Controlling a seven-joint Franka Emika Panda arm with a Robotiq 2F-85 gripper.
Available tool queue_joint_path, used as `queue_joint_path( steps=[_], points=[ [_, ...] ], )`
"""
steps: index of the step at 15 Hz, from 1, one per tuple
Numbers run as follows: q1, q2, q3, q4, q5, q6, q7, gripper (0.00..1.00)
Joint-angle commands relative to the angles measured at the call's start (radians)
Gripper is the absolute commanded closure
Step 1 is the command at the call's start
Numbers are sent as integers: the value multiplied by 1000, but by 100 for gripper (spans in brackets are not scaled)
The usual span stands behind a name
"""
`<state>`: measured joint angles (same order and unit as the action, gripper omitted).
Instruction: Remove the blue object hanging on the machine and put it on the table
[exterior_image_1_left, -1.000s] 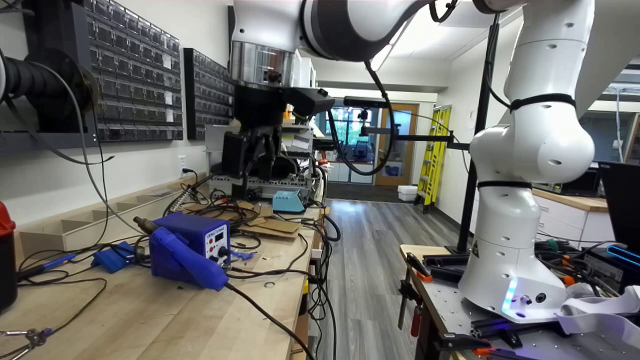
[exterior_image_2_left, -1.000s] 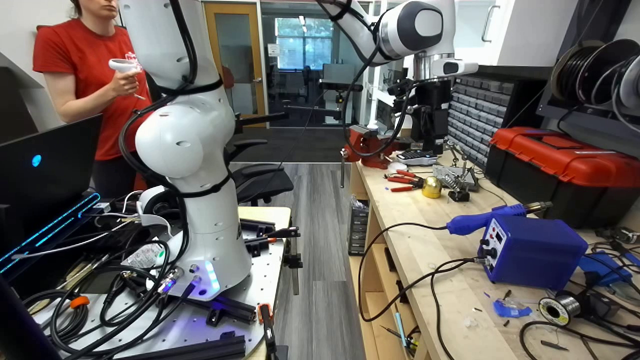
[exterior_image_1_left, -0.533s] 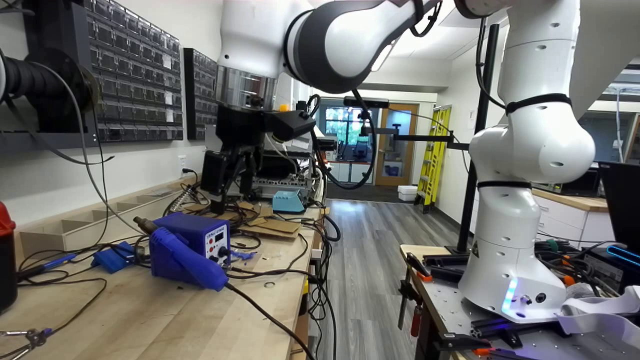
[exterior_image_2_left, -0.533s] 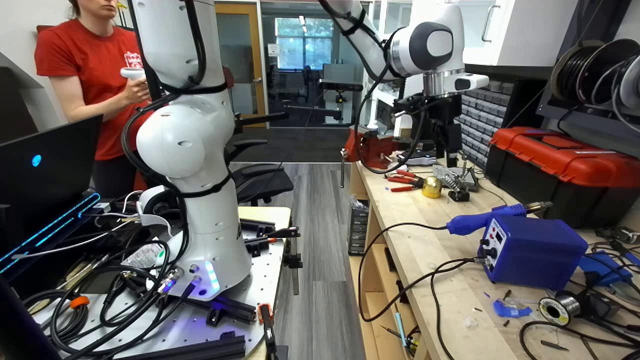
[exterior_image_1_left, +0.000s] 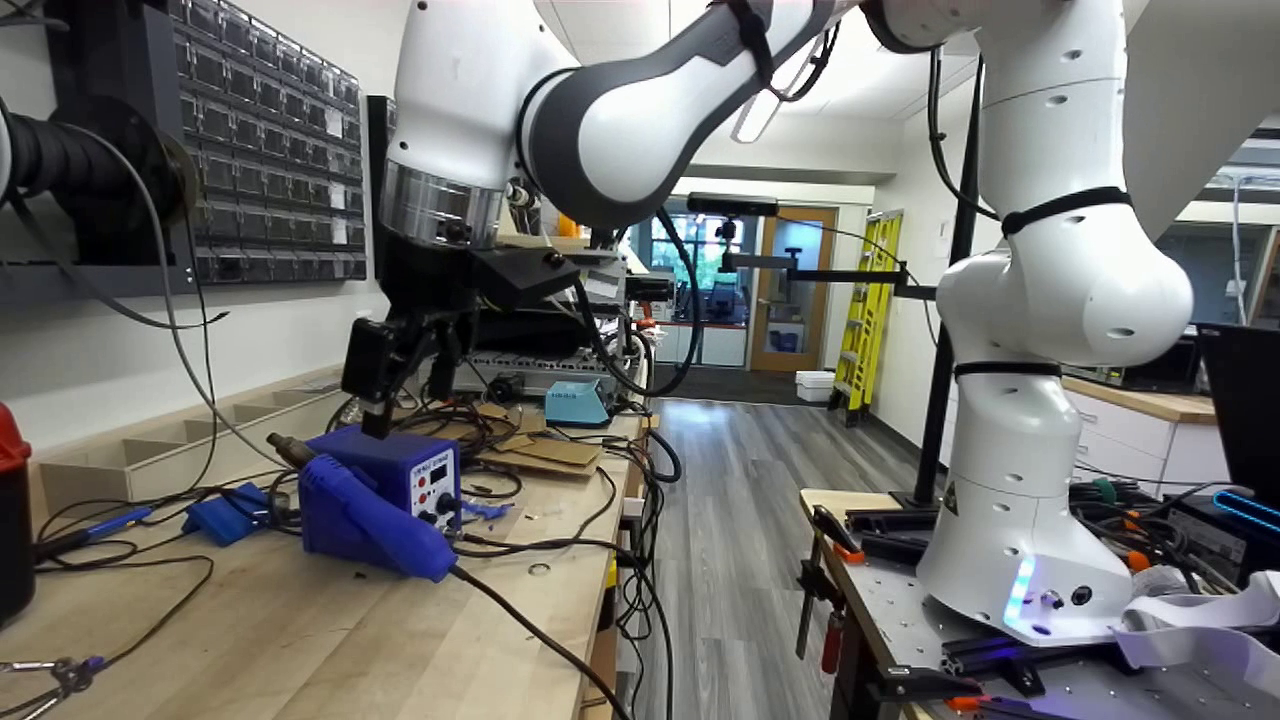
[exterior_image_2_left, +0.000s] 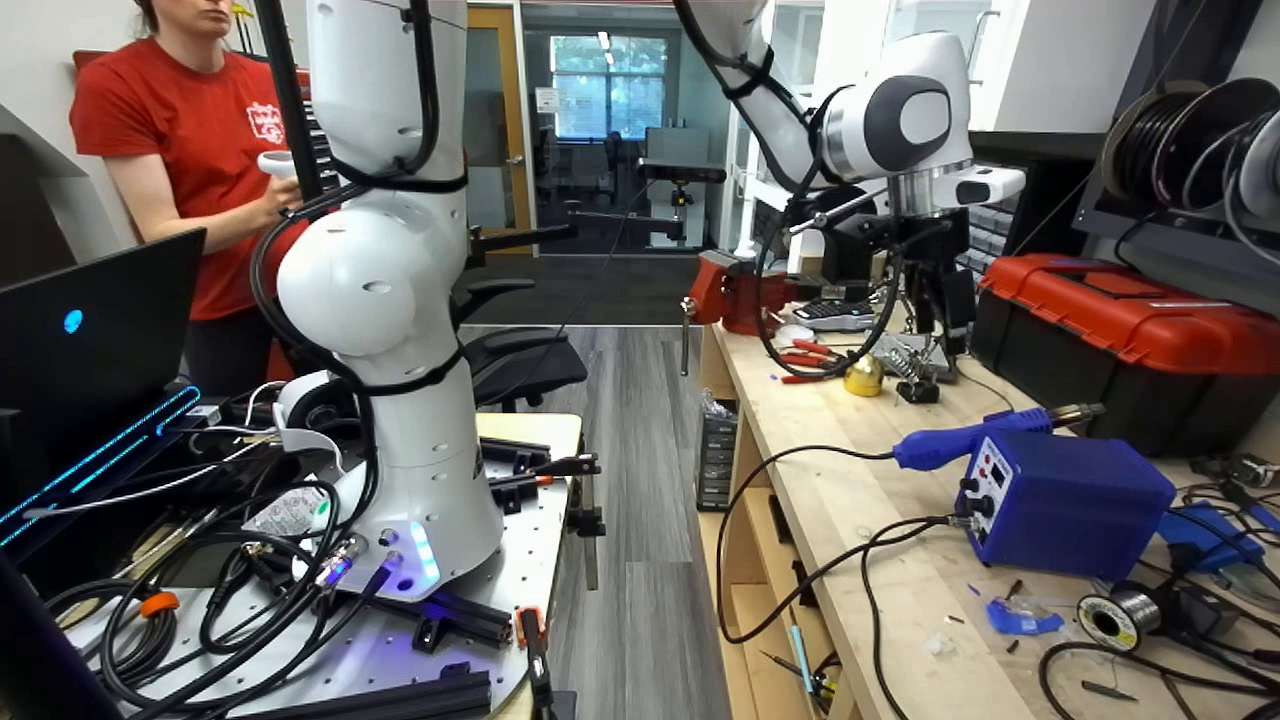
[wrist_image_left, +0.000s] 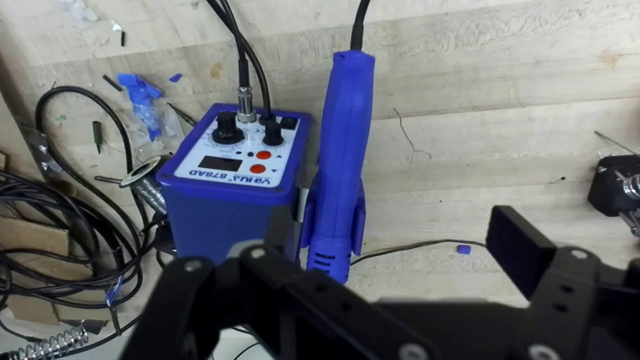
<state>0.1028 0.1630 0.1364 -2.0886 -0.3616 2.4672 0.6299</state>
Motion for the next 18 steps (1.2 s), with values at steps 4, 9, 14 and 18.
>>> queue_joint_path(
  steps=[4, 9, 14, 18],
  points=[
    [44, 27, -55, 21, 12, 5, -8, 0],
    [48, 27, -54, 21, 12, 5, -8, 0],
    [53, 71, -69, 42, 16, 17, -11, 0],
    [57, 126, -79, 75, 33, 19, -30, 0]
  ],
)
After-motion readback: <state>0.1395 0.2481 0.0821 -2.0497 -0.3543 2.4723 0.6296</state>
